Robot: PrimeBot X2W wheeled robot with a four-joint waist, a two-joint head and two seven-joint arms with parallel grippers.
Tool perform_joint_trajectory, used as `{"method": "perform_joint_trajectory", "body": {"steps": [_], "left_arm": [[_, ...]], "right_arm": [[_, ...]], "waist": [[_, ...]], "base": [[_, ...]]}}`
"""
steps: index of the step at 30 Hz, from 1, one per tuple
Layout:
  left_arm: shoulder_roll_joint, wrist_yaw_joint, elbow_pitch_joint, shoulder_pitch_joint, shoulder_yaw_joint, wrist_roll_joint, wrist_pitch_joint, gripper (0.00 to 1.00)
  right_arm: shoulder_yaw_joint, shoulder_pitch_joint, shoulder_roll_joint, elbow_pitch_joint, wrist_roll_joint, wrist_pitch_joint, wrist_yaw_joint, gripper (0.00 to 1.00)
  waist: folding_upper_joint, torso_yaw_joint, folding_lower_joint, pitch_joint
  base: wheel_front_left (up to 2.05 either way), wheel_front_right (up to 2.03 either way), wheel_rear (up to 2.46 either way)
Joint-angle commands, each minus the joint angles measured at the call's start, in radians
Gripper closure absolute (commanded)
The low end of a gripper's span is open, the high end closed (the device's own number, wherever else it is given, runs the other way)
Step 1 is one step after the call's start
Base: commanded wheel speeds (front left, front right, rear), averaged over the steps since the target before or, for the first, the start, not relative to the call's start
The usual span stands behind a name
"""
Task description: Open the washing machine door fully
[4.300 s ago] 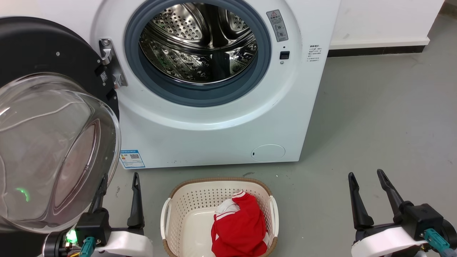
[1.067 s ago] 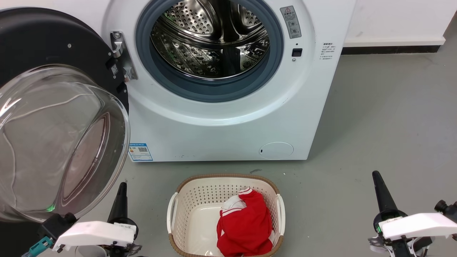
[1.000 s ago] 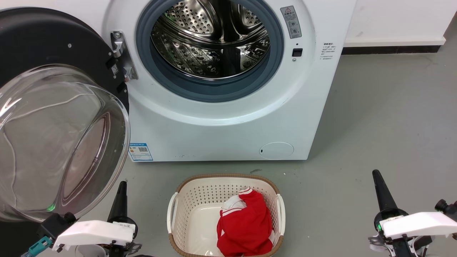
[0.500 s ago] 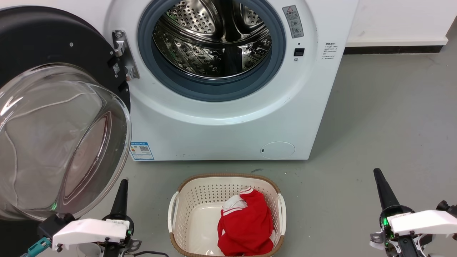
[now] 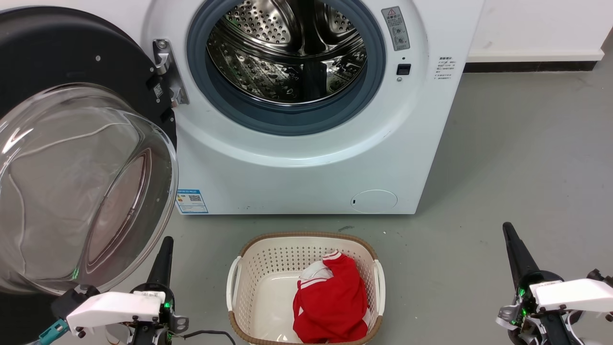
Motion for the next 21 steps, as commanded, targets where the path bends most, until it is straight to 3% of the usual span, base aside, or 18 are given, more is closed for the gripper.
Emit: {"method": "perform_joint_trajectory", "body": {"steps": [1, 21], "left_arm": [[0.0, -0.007, -0.001, -0.023, 0.003, -0.02, 0.005, 1.0], [-0.002, -0.021, 0.014, -0.037, 0.012, -0.181, 0.044, 1.0]], "right_arm": [[-0.003, -0.02, -0.003, -0.002, 0.02, 0.003, 0.0, 1.0], [-0.02, -0.038, 0.002, 0.018, 0.173, 0.041, 0.0, 1.0]], "waist": [[0.0, 0.0, 0.0, 0.0], [0.0, 0.007, 0.0, 0.003]], "base": [[0.0, 0.0, 0.0], [0.0, 0.0, 0.0]]}}
